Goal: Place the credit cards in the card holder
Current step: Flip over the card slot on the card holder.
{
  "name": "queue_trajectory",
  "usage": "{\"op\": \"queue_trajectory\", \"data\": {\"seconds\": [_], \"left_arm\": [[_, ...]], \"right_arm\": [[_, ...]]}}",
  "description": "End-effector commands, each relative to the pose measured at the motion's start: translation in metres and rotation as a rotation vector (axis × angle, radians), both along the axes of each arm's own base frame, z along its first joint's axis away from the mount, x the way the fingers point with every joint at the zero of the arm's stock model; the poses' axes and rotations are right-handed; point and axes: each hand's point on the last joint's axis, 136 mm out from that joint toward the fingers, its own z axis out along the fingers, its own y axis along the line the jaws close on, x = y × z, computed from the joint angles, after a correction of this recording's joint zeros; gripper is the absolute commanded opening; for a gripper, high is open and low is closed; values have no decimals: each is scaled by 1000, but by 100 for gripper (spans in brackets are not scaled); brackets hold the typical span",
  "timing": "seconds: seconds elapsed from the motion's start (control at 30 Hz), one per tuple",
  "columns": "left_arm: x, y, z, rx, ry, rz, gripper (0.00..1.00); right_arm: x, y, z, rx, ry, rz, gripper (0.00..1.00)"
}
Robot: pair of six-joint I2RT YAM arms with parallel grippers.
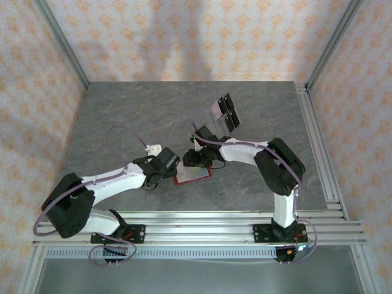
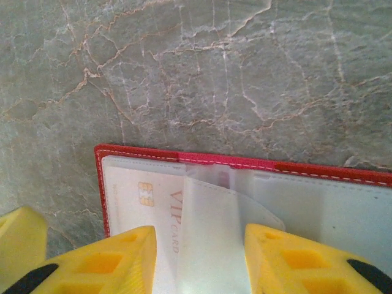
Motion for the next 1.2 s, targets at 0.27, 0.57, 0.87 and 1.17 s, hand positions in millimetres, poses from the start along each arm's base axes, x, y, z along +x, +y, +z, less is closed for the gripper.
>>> {"op": "queue_trajectory", "data": {"seconds": [0.27, 0.57, 0.87, 1.17], "left_arm": [[-8, -55, 27, -142, -115, -110, 100], [-8, -77, 19, -125, -108, -150, 100], [-5, -86, 10, -109, -93, -163, 100], [-7, -81, -9, -47, -59, -150, 100]], "right_arm": [[-6, 2, -11, 6, 29, -11, 42], [-5, 4, -10, 14, 27, -13, 42], [-5, 4, -9, 16, 25, -13, 42], [-4, 6, -2, 23, 18, -13, 42]]}}
